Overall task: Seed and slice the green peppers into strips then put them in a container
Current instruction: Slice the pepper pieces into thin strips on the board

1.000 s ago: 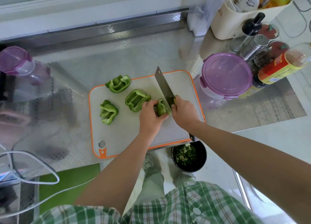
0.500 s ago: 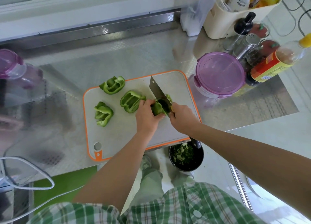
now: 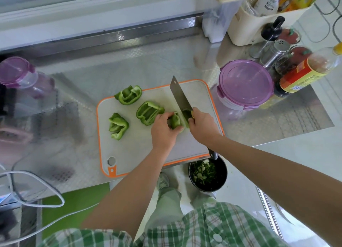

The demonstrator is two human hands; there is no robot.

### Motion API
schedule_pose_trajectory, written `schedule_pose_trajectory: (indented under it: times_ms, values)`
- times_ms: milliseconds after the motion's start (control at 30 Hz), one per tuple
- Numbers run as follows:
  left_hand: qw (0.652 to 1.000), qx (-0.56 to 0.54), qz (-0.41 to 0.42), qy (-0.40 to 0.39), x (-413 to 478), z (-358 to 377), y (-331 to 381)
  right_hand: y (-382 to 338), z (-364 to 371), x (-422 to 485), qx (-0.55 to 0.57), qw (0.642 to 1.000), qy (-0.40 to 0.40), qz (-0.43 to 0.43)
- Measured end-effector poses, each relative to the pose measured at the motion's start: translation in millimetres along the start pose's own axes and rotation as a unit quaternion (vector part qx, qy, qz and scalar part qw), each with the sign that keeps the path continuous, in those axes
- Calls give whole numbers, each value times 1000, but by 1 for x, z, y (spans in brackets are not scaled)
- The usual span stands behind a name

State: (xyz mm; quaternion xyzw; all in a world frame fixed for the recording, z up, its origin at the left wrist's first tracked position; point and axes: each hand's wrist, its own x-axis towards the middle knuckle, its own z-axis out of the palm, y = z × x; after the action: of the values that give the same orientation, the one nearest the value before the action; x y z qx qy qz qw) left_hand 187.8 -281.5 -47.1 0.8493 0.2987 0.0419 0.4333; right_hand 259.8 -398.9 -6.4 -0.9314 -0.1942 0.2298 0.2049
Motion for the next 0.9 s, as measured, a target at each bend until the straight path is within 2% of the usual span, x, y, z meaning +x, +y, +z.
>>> schedule_pose_trajectory:
  times_ms: [233, 533, 767, 900]
  values:
    - [1000, -7, -15, 11, 0, 4, 4, 4, 0, -13, -29, 998, -53, -6]
    - [1000, -1, -1, 3, -2, 5, 3, -3, 15, -9, -76, 996, -46, 8]
    - [1000, -23, -11, 0, -3, 2, 0, -2, 6, 0, 3, 1000, 3, 4]
    - [1000, -13, -8, 3, -3, 2, 0, 2, -4, -9, -8, 1000, -21, -22]
